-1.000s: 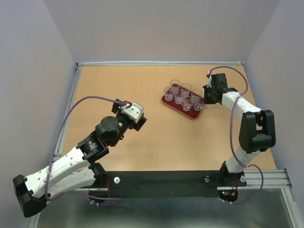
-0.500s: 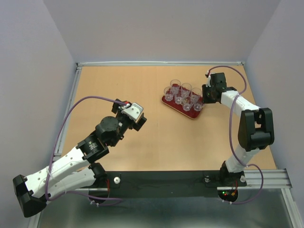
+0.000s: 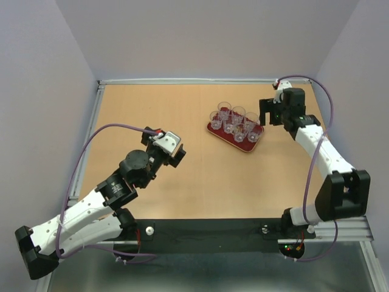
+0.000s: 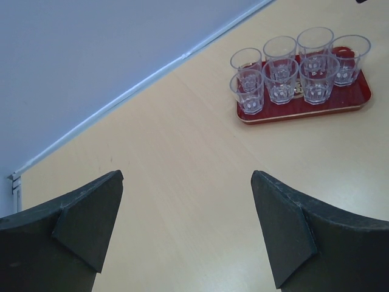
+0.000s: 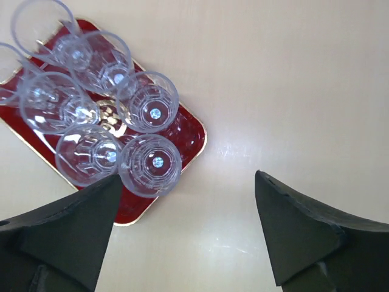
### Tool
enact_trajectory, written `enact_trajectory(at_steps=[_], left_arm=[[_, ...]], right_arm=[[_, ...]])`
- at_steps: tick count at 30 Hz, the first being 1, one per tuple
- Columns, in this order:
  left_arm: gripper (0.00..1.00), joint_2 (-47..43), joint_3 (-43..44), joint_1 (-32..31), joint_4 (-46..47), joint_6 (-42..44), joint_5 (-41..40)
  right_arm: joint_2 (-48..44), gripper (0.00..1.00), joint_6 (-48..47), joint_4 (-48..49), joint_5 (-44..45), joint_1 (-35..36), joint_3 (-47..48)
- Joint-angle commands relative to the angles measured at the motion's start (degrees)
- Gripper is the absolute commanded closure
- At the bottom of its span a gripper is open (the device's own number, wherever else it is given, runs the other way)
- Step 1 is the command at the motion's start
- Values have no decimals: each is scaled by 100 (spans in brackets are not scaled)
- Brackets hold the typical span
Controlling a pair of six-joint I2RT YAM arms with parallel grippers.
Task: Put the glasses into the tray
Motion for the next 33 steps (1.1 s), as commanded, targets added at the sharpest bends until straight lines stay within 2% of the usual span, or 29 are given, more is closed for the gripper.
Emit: enact_trajectory(at_steps=[1,3,5,7,8,9,12,13,17,18,22,33], left_arm=[[1,-252,-71,30,366,-253,-243],[1,-401,-97,127,533,-394,-374],[1,-533,-71,311,594,-684,-463],[1,-586,-10,758,586,-921,-297],[1,-604,17,951,516,-1209,-174],[1,-586,35,1432,472,-1334,97],[1,-429,87,2094,236,-1834,406],[1,-376,96,2505,165,-1958,407],[1,-50,88,3219,-82,-2451,337],[1,11,53,3273,-82,-2512,128],[1,21,26,3300,-126,-2461,-207],[1,-270,-97,3300,-29,-2302,3]], right_arm=[[-921,2,-602,212,18,-151,-387],[-1370,0,-497,238,-18,-353,-484],[-1668,0,-209,405,-114,-852,-703],[-2117,0,-49,650,-141,-1222,-914],[-2397,0,126,747,16,-1259,-1141],[-2547,0,197,835,365,-1268,-1256],[-2960,0,566,1046,911,-1268,-1573],[-3040,0,654,1090,1123,-1268,-1652],[-3164,0,953,1152,2151,-1268,-1785],[-3173,0,971,1144,2423,-1268,-1820],[-3304,0,971,1144,2593,-1268,-1995],[-3630,1,1112,1293,2742,-1268,-2242]])
